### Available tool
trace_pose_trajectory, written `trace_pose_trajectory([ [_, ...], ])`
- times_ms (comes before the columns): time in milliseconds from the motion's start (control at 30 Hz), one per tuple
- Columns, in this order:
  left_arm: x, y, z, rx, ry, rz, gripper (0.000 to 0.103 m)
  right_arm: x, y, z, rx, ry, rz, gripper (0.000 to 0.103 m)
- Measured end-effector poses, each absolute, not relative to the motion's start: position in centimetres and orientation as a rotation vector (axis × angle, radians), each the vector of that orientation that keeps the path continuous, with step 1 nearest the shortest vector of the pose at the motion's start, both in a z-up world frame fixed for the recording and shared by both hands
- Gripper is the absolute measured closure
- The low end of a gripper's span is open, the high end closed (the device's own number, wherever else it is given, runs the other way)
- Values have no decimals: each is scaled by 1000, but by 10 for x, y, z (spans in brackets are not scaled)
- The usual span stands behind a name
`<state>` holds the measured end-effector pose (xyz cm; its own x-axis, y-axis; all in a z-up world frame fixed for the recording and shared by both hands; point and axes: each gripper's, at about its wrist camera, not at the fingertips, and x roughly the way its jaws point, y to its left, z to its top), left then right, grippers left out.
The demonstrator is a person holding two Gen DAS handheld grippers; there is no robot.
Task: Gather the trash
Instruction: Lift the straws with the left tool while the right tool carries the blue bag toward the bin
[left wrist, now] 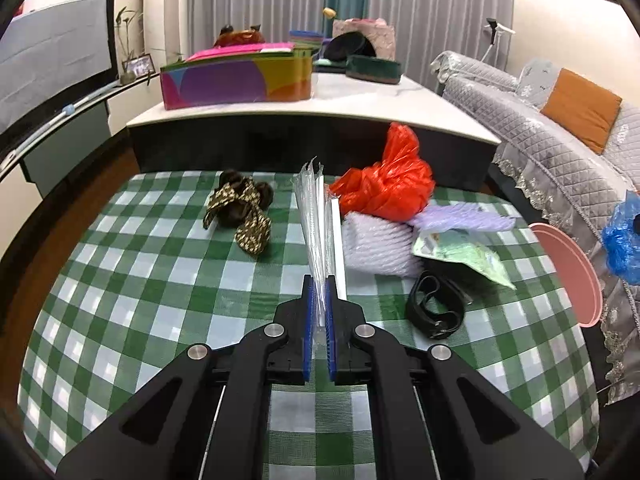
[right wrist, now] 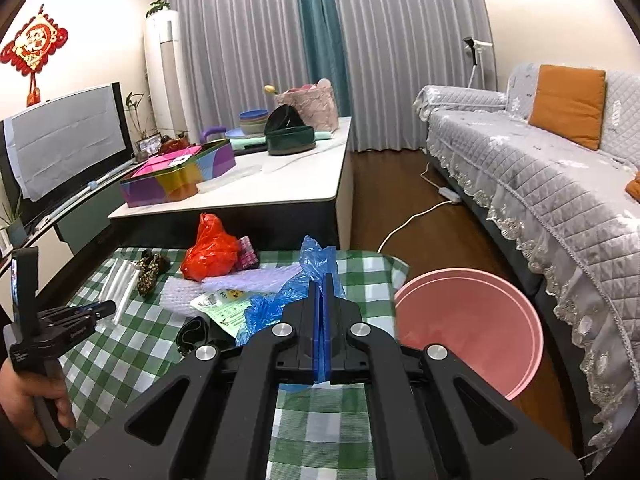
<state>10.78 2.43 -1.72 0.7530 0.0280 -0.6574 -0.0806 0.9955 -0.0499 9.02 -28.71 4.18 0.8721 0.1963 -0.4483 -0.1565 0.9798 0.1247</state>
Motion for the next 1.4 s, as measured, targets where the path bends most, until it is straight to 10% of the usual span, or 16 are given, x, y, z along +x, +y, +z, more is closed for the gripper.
trace_pose_trajectory([
  [1400, 97, -38, 19, -32, 589, -133, 98, 100, -364, 132, -28, 359, 126, 102],
])
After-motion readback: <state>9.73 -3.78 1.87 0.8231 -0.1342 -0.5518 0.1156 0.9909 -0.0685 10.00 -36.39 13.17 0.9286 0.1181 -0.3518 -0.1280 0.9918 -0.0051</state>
